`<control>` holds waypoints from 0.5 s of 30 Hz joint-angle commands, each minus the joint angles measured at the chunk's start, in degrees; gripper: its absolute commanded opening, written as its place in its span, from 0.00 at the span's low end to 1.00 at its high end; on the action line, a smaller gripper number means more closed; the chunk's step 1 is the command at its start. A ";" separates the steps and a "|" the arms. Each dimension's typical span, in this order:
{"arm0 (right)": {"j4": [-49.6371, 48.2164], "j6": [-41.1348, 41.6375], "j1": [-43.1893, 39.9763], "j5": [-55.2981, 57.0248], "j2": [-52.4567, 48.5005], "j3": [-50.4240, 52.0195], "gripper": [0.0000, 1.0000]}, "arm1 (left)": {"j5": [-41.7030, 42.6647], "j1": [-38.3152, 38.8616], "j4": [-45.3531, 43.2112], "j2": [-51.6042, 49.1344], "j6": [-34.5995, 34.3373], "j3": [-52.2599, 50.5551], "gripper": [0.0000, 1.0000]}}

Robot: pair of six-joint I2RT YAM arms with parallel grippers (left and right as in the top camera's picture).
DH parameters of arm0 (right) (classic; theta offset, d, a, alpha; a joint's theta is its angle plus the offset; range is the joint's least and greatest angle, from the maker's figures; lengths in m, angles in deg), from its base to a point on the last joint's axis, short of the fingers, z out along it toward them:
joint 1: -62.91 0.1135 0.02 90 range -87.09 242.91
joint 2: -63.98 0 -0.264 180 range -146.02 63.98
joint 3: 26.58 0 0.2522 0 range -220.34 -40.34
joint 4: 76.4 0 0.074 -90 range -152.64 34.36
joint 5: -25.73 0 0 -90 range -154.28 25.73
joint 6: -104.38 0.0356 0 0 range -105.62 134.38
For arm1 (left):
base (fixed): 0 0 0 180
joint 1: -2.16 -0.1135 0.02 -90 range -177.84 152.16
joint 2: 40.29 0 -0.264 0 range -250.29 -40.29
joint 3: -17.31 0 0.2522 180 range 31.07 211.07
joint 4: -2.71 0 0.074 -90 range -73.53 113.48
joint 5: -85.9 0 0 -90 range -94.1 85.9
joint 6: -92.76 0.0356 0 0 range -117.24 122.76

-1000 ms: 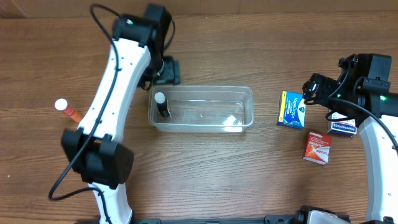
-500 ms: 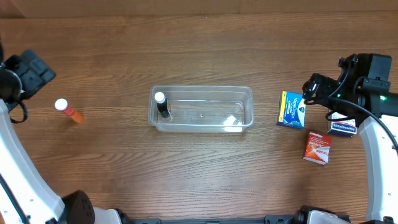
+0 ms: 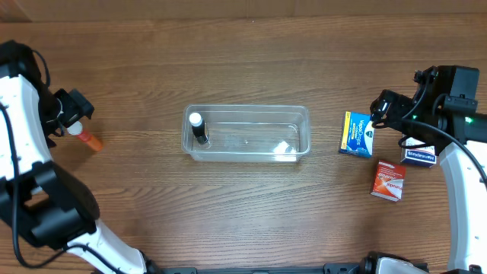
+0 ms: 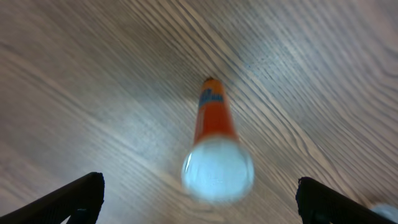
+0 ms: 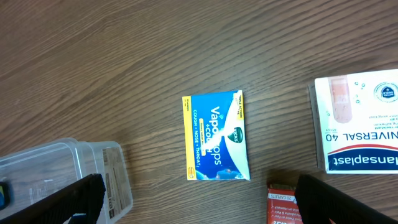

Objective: Pack container
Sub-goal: 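Move left gripper to the orange tube and grasp it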

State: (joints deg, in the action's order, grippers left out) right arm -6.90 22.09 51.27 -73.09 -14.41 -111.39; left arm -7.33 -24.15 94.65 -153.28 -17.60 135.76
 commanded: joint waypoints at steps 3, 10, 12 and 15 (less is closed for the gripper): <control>-0.11 0.26 -0.22 -0.50 0.15 -1.68 1.00 | 0.15 -0.28 -0.61 -6.95 1.51 -0.66 0.90; -0.11 0.24 -0.22 -0.50 0.15 -1.68 1.00 | 0.26 -0.02 -0.63 -8.39 1.53 -0.66 0.49; -0.13 0.24 -0.22 -0.48 0.15 -1.68 1.00 | 0.26 0.09 -0.66 -8.39 1.53 -0.66 0.41; -0.13 0.24 -0.22 -0.48 0.15 -1.68 1.00 | 0.07 0.09 -0.63 -8.35 1.53 -0.63 0.27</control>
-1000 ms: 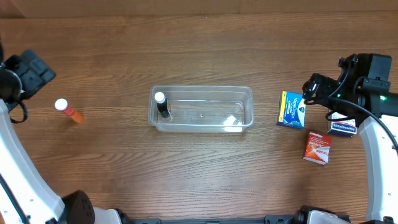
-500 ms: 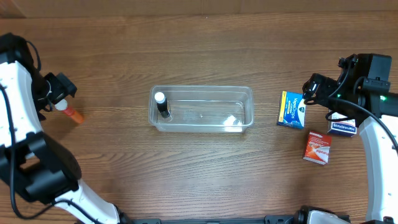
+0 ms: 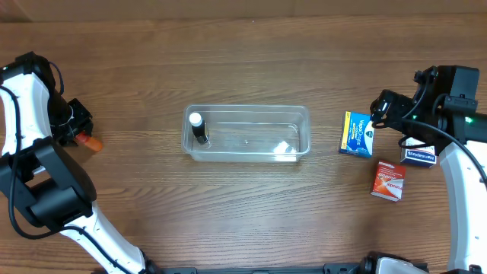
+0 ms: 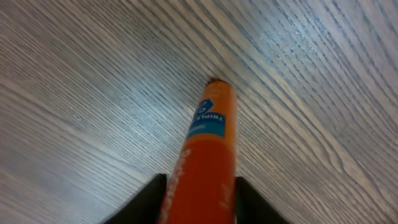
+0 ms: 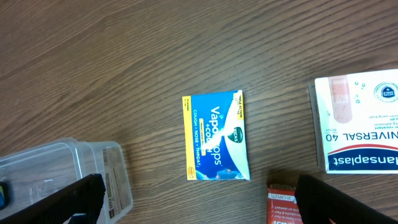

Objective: Pack container
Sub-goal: 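Move left gripper to the orange tube and grasp it, then place the orange tube upright beside the bottle in the container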

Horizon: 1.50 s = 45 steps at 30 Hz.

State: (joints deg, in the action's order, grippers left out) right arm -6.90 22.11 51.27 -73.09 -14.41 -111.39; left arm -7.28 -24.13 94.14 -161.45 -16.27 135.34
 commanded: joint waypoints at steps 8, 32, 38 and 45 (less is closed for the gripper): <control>-0.15 0.22 -0.22 -0.48 0.15 -1.68 1.00 | 0.92 0.61 1.84 7.98 0.15 -0.17 0.09; -0.31 0.24 -0.22 -0.48 0.15 -1.68 1.00 | 2.99 42.18 7.80 22.97 -1.81 -2.23 0.04; -0.31 0.24 -0.22 -0.48 0.15 -1.68 1.00 | 3.04 42.86 0.20 22.27 -1.99 -14.34 0.04; -0.28 0.24 -0.22 -0.48 0.15 -1.68 1.00 | 2.95 42.86 -8.35 22.05 -1.51 -23.19 0.19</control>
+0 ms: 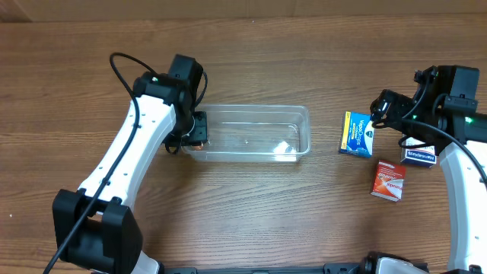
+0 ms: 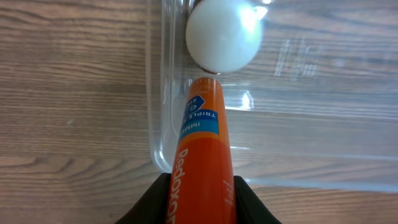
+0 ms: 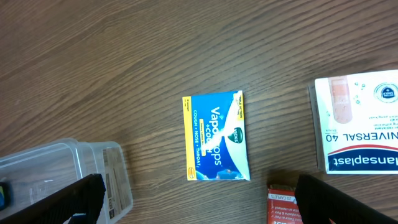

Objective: Pack container
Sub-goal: 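Place the orange tube upright beside the bottle in the container, then grasp the blue Vapodrops box with the right gripper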

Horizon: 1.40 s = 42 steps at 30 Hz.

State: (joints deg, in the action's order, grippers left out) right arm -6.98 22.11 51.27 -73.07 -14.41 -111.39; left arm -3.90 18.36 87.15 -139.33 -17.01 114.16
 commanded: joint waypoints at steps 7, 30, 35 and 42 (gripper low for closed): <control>-0.20 0.24 -0.22 -0.50 0.15 -1.68 1.00 | -0.42 0.35 -6.21 -0.07 0.98 -2.14 0.35; -0.15 0.24 -0.22 -0.52 0.15 -1.68 1.00 | -0.48 0.28 -5.01 0.00 1.18 2.45 0.71; 1.62 0.24 -0.22 -0.55 0.15 -1.68 1.00 | -5.22 -0.61 -1.44 1.86 1.81 13.40 0.75; 2.86 -0.28 2.45 5.97 -0.61 -7.87 1.00 | -5.05 -10.01 0.09 13.77 -0.17 18.80 1.00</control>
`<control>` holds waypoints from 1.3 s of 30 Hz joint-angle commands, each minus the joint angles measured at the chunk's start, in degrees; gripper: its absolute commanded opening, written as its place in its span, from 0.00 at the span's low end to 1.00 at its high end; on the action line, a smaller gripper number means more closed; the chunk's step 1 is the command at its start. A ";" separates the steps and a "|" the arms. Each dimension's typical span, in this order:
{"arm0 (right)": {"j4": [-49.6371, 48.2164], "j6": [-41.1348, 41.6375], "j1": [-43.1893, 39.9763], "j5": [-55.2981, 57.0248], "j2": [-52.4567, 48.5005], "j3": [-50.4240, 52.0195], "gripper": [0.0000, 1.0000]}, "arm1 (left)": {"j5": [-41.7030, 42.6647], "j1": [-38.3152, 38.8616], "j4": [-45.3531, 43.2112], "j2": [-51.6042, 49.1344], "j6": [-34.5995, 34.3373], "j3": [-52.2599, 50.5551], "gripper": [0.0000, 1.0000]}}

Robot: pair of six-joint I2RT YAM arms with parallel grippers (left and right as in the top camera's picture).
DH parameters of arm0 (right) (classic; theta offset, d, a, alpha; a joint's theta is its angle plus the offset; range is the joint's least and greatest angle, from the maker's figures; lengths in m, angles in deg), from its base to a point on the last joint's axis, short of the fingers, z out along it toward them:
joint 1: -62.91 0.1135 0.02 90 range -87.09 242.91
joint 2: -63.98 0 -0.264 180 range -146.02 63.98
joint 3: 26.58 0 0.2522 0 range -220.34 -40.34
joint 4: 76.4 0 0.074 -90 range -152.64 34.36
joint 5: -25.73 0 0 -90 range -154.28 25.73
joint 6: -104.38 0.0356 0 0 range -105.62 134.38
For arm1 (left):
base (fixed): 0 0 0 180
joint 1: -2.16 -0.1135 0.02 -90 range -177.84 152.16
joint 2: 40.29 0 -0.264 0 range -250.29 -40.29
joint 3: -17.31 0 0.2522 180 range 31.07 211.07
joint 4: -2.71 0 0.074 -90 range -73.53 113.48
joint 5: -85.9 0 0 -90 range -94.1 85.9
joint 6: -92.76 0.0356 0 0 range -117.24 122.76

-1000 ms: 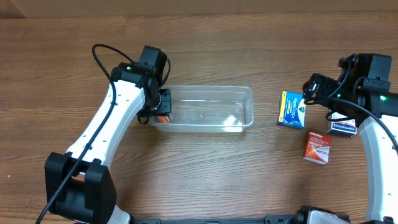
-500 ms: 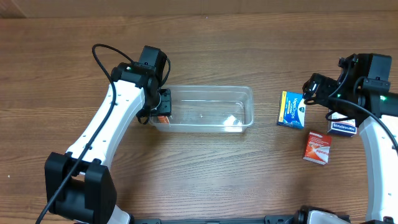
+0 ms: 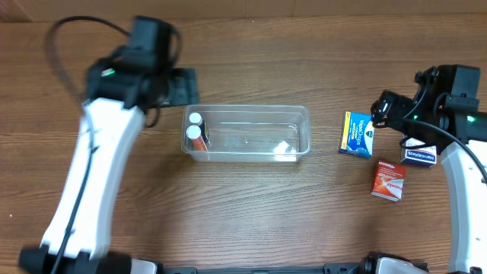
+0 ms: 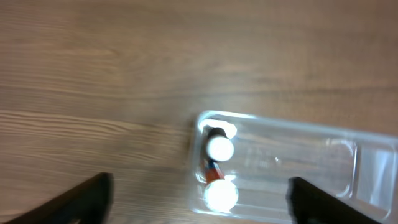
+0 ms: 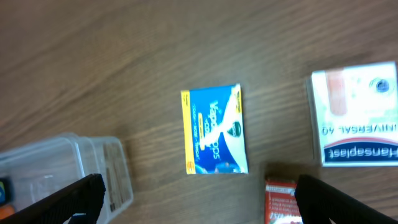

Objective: Pack container
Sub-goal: 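Grasp the blue Vapodrops box with the right gripper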

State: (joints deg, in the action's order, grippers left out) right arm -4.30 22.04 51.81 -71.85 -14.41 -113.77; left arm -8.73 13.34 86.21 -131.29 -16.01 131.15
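Observation:
The clear plastic container (image 3: 251,146) sits mid-table. At its left end a black tube with a white cap (image 3: 196,119) stands beside an orange tube with a white cap (image 3: 193,133); the left wrist view shows both caps, black tube (image 4: 219,148) and orange tube (image 4: 221,194). My left gripper (image 3: 181,85) hovers just behind the container's left end, open and empty. At the right, my right gripper (image 3: 383,110) is open above a blue Vicks box (image 5: 214,138), and holds nothing.
Near the blue box lie a white Hansaplast box (image 5: 357,115) and a small red box (image 3: 389,181), all on the wooden table (image 3: 243,221) to the right of the container. The container's middle and right part hold no packed item.
My left gripper was shut on the orange tube at the container's left end. It is now open and behind the container, and the tube stands inside beside the black one. The right arm barely shifted.
At first my left gripper was open over the orange tube lying at the table's far left. Then it was shut on the tube. Later it held the tube at the container's left end. Now the tube stands in the container, let go. The right gripper stayed open above the blue box.

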 commanded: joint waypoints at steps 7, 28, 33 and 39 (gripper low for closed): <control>1.49 -0.35 3.15 4.50 -14.53 -7.28 1.00 | 4.63 -14.32 3.34 6.86 -1.16 1.29 1.00; 0.07 -0.35 6.05 5.57 -37.88 -7.15 1.00 | 4.46 -14.25 3.93 4.07 -0.94 1.22 1.00; -0.46 -0.35 6.05 5.57 -38.66 -7.15 1.00 | 4.46 -14.27 3.96 4.07 -0.92 1.22 1.00; -0.57 -0.35 6.05 5.57 -38.66 -7.15 0.77 | 4.44 -14.25 3.96 4.07 -0.92 1.22 1.00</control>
State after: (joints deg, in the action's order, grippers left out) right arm -4.60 21.82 58.02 -66.78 -52.92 -120.59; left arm -4.94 -0.89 90.21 -127.05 -16.60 132.04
